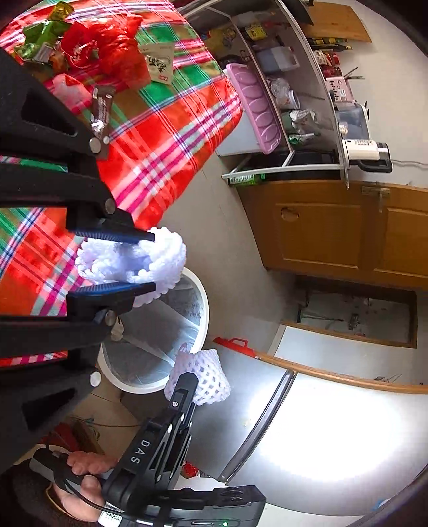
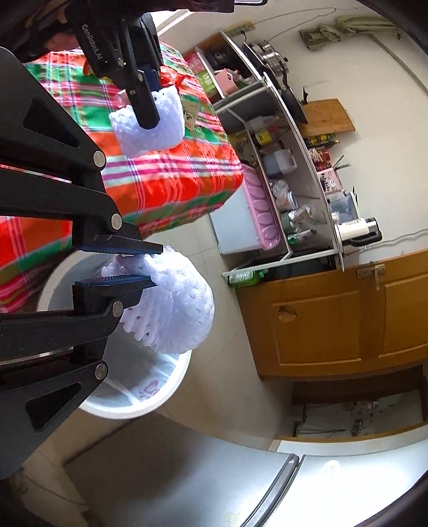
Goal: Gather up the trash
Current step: 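Carry both white foam nets in both tools toward the white bin, then open the left tool over the bin while the right tool lowers its foam net inside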
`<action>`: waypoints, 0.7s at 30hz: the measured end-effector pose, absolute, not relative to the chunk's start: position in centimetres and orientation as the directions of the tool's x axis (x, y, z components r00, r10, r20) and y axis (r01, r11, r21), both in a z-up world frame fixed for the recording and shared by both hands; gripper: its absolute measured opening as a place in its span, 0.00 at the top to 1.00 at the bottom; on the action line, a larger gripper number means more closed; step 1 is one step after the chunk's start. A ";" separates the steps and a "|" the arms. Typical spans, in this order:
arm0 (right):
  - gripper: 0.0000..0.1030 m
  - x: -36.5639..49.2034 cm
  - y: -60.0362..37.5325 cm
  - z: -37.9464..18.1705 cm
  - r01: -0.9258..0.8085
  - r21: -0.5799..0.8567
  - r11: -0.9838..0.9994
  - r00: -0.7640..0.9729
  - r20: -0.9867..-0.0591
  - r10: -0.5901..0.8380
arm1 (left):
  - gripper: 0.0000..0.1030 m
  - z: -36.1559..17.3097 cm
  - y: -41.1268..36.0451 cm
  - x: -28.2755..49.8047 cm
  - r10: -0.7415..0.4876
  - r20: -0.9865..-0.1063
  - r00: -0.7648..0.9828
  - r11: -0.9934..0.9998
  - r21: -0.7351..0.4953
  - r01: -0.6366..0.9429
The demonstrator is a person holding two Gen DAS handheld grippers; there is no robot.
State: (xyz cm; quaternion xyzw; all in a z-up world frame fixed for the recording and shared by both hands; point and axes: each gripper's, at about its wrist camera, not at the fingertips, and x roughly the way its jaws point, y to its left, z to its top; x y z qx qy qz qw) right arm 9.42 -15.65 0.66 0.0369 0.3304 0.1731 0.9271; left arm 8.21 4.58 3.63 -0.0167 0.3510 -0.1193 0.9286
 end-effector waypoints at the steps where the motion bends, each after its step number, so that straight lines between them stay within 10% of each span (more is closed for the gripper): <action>1: 0.89 9.5 -16.2 0.6 -0.285 0.180 0.941 0.724 -0.603 0.335 | 0.77 3.6 4.1 8.6 -0.242 -0.649 0.721 0.969 -0.120 0.217; 21: 0.89 13.9 -22.1 -5.6 -0.195 0.169 0.966 0.624 -0.739 0.255 | 0.77 -1.8 -4.5 17.4 -0.327 -0.758 0.564 0.932 -0.162 0.324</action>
